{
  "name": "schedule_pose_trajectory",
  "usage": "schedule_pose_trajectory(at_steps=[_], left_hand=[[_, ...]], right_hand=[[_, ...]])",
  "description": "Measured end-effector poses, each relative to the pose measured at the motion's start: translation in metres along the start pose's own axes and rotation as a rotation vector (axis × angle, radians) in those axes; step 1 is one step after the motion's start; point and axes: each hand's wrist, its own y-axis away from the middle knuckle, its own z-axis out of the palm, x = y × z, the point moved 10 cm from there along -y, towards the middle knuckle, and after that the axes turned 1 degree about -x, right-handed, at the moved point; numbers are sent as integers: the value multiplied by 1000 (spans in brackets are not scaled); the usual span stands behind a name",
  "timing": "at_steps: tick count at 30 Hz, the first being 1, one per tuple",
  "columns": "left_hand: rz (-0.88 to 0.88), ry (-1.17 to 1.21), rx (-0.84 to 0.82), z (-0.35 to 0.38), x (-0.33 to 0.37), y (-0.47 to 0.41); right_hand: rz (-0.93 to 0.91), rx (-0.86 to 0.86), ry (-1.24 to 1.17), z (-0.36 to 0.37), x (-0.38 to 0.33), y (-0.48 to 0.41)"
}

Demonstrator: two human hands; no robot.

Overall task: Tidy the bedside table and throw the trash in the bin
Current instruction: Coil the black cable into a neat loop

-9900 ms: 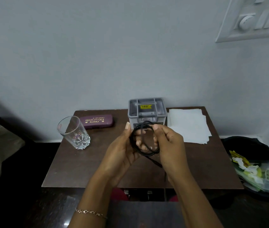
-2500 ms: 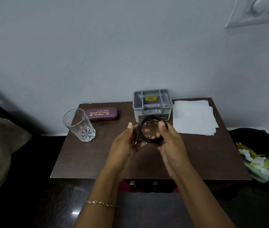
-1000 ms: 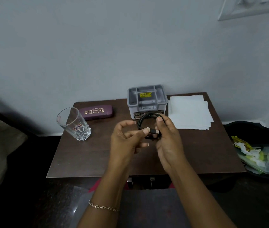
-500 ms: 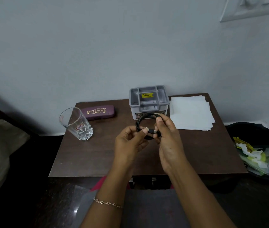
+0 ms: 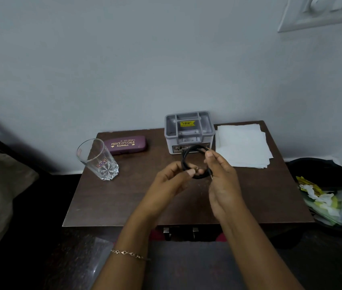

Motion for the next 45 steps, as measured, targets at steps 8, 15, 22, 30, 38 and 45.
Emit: schedule_pose_trajectory(at_steps=[8, 15, 22, 30, 38, 45], left_hand=[[159, -233, 100, -9, 11, -4], [-60, -146, 46, -11, -14, 11], [-170, 11, 77, -23, -28, 14], [-99, 87, 305, -47, -20, 5], [-124, 130, 336, -64, -28, 1], [-220, -20, 378, -77, -49, -10]], right_hand=[[34, -51, 12, 3, 4, -4], [9, 0, 15, -2, 7, -6], [27, -32, 91, 4, 18, -9], [210, -176, 97, 14, 52, 1], [281, -118, -32, 9, 66, -6], [172, -115, 154, 5, 74, -14]])
